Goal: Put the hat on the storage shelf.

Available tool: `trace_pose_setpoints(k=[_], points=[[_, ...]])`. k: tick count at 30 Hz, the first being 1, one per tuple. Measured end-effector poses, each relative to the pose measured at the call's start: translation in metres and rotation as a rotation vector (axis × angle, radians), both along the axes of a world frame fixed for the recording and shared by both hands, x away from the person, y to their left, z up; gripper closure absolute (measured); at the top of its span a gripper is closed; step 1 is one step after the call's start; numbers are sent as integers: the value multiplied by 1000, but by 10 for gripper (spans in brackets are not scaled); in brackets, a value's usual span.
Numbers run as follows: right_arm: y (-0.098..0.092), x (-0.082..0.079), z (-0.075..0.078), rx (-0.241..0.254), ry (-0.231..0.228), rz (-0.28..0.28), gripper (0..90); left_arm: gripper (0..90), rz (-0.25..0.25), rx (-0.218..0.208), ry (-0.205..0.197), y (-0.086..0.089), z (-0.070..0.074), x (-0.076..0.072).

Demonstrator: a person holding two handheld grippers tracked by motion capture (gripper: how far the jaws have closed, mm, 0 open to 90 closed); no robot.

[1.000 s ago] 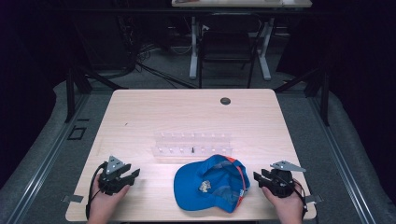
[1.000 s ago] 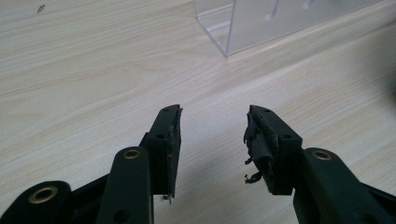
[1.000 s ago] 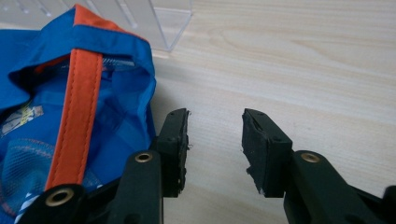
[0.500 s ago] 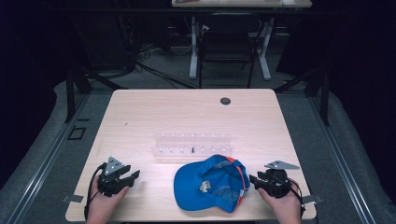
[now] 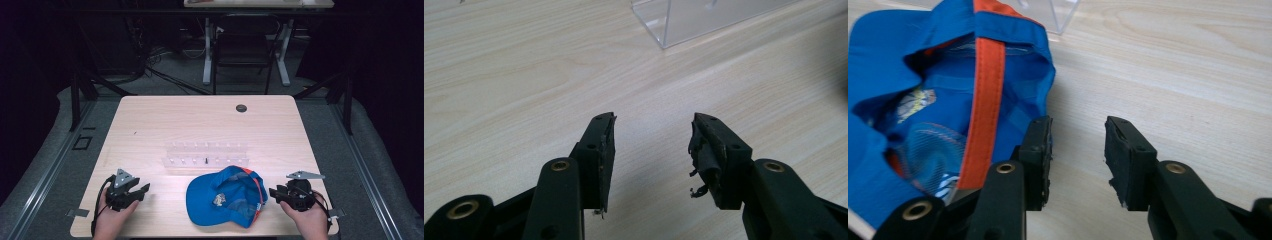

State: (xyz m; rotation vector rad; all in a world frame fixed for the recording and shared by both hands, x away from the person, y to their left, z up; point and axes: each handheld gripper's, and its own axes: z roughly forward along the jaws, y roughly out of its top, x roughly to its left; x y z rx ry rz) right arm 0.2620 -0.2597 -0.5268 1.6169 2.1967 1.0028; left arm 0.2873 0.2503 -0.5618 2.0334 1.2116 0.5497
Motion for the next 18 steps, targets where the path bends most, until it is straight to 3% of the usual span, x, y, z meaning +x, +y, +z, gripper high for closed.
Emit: trace_pose_setpoints(k=[6,12,18], points=[[1,7,14,-6,60,46,668,540,-1,3,14,-1,-1,2],[3,12,24,-25,85,75,669,540,-2,5,17,-1,-1,2],[3,17,34,27,121,86,687,540,0,8,19,-1,-1,2]])
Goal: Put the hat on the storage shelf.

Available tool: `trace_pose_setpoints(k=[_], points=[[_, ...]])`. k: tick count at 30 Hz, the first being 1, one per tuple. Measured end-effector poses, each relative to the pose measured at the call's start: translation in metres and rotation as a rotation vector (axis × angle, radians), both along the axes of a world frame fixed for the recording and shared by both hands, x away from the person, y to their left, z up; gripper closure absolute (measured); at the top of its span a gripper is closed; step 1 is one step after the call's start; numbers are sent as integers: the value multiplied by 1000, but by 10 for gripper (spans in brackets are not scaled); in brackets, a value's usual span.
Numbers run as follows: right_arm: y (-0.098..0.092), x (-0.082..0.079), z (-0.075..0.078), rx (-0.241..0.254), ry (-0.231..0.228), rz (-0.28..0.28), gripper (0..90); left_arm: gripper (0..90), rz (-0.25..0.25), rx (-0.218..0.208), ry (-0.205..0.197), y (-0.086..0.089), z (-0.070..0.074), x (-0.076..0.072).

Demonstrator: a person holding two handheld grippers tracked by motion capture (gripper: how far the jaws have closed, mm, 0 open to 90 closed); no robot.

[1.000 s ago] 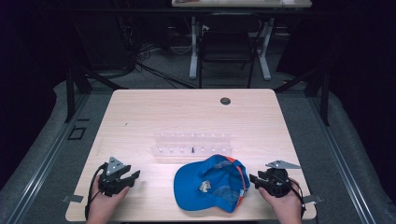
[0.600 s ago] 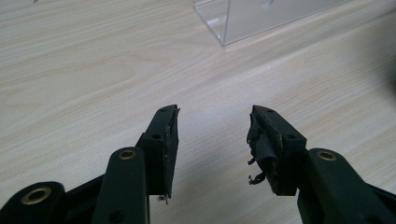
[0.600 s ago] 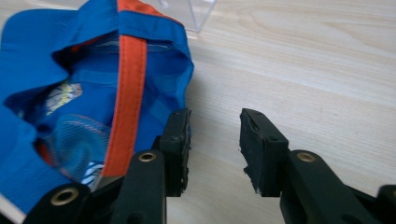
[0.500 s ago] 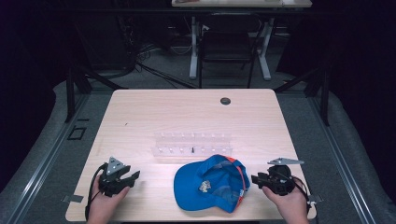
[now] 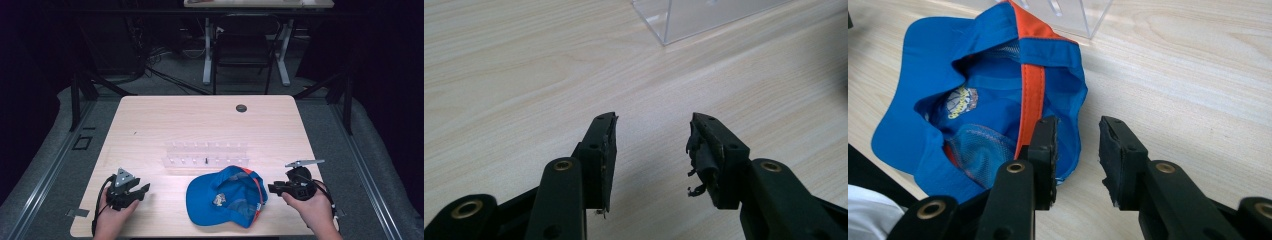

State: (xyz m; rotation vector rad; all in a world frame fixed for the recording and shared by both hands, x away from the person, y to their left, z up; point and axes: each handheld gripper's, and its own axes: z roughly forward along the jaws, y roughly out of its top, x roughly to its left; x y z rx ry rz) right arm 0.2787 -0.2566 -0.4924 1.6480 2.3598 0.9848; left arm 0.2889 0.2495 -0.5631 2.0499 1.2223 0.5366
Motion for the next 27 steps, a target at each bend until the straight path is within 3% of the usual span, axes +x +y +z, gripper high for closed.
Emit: trace_pose_setpoints(k=[9,12,18,27], points=[[9,7,6,-7,37,40,682,541,-2,2,3,-1,-1,0],[14,11,6,8,71,65,676,541,-4,1,5,-1,-1,1],[22,18,1,37,120,88,627,538,-7,5,6,-2,-2,1],[29,27,-9,44,156,96,602,537,-10,5,6,-2,-2,1]])
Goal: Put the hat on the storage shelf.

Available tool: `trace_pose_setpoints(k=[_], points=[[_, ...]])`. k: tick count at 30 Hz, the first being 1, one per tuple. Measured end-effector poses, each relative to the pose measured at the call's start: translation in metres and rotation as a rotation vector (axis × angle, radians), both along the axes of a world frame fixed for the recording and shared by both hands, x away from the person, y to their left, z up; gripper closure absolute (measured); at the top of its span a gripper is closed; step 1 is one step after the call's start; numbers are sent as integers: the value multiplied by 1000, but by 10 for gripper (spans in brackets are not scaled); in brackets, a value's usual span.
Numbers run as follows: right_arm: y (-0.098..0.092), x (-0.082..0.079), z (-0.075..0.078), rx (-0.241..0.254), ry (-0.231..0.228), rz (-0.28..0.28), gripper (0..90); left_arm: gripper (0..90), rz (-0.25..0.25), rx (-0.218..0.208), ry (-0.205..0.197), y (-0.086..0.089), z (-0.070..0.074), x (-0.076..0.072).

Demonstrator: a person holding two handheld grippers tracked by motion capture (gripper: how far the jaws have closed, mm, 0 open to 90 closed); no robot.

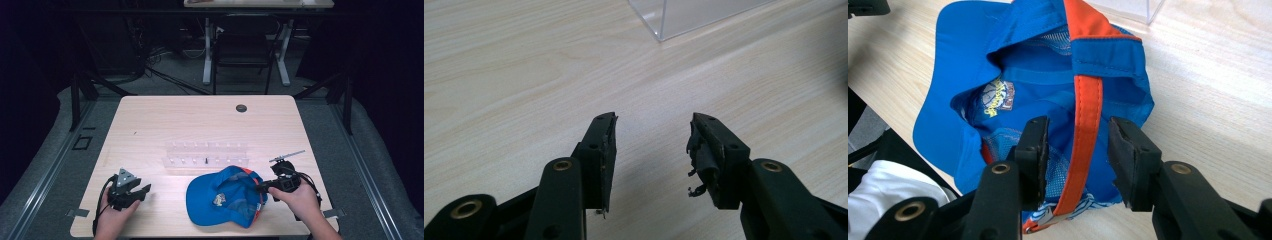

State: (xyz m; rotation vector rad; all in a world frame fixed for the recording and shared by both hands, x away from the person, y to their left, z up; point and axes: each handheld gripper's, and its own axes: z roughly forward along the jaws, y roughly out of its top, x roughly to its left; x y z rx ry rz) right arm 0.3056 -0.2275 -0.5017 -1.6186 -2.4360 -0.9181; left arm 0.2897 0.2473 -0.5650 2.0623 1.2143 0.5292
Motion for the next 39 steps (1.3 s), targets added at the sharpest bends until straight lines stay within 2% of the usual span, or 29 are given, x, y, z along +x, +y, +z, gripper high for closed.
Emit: trace_pose_setpoints(k=[4,7,10,11,14,16,22,23,31,34,37,39], points=[[3,1,-6,2,19,5,609,537,1,0,1,0,0,0],[3,0,-8,21,50,29,649,537,-1,1,1,0,0,0],[3,-1,-6,30,53,41,671,537,-3,3,-1,0,0,0],[2,-2,-4,47,56,57,687,537,-2,2,2,0,0,0],[2,-3,-2,66,49,57,686,537,-5,6,3,-1,0,0],[0,-4,-1,52,48,70,677,537,-5,7,3,-1,0,0],[-3,-4,-6,52,63,63,703,537,-6,12,4,-1,-1,0],[-3,-5,-7,70,65,49,707,537,-5,13,5,-1,-1,0],[-9,-5,1,100,74,47,768,537,-6,17,2,-1,-1,0],[-8,-5,2,95,76,52,765,537,-5,17,4,-2,0,0],[-8,-5,-2,83,75,48,692,537,-6,17,4,-2,-1,0],[-10,-5,-5,78,79,37,683,536,-7,17,3,-1,-1,0]])
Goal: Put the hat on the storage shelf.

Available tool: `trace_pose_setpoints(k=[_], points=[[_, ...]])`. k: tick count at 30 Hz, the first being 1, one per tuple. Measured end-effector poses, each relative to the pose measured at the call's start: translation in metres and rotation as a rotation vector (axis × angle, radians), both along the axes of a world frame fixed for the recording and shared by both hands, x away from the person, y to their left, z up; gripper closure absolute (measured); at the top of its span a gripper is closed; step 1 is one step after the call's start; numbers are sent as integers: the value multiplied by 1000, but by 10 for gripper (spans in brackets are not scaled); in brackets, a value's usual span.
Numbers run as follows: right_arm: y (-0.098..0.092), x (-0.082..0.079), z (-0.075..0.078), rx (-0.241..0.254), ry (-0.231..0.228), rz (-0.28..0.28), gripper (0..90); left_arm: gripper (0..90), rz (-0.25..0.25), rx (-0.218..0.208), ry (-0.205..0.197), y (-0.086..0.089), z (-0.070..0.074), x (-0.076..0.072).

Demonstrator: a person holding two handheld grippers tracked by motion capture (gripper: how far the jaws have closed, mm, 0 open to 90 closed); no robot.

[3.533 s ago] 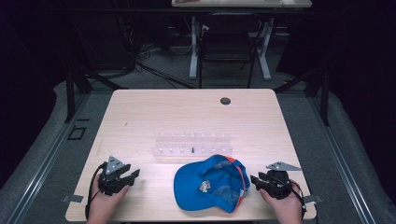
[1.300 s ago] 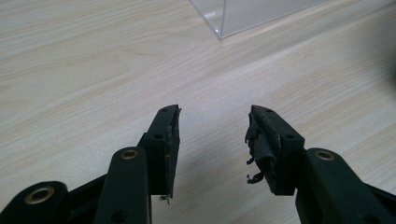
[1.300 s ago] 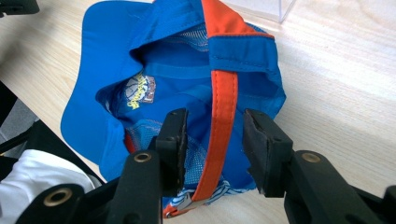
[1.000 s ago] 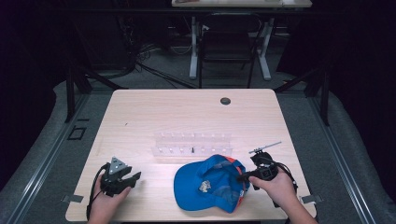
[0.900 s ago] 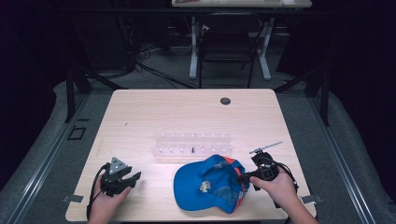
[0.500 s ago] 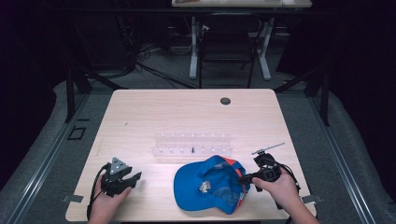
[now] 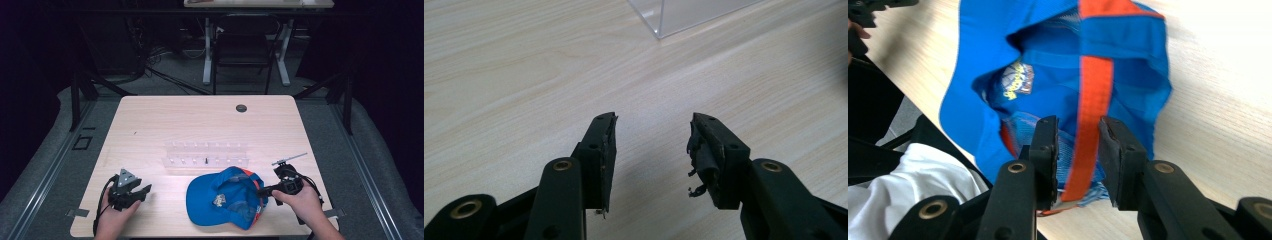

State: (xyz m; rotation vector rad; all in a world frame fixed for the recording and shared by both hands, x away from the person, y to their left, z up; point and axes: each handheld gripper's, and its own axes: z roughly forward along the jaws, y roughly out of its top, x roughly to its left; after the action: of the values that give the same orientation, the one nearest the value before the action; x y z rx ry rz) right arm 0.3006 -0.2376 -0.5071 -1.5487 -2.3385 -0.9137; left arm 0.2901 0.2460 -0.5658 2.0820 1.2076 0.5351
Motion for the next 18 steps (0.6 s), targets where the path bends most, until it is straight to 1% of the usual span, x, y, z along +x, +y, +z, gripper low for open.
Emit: trace_pose_setpoints(k=[3,7,10,11,12,14,16,18], points=[[-3,0,-4,4,2,-13,659,536,3,-3,1,0,0,0],[-5,0,-10,19,20,-26,639,535,1,-1,2,-1,0,0],[-4,-1,-13,30,43,-6,666,535,2,0,3,-1,-1,0],[-4,-1,-13,30,43,-6,666,536,2,0,3,-1,-1,0],[-2,-1,-13,40,44,-9,682,536,2,0,3,-1,-1,0],[-1,-2,-9,61,40,-4,733,536,2,0,2,-1,-1,0],[-1,-2,-7,60,41,-5,744,536,2,1,2,-1,-1,0],[-1,-2,-2,65,32,-10,758,535,1,1,2,-1,-1,0]])
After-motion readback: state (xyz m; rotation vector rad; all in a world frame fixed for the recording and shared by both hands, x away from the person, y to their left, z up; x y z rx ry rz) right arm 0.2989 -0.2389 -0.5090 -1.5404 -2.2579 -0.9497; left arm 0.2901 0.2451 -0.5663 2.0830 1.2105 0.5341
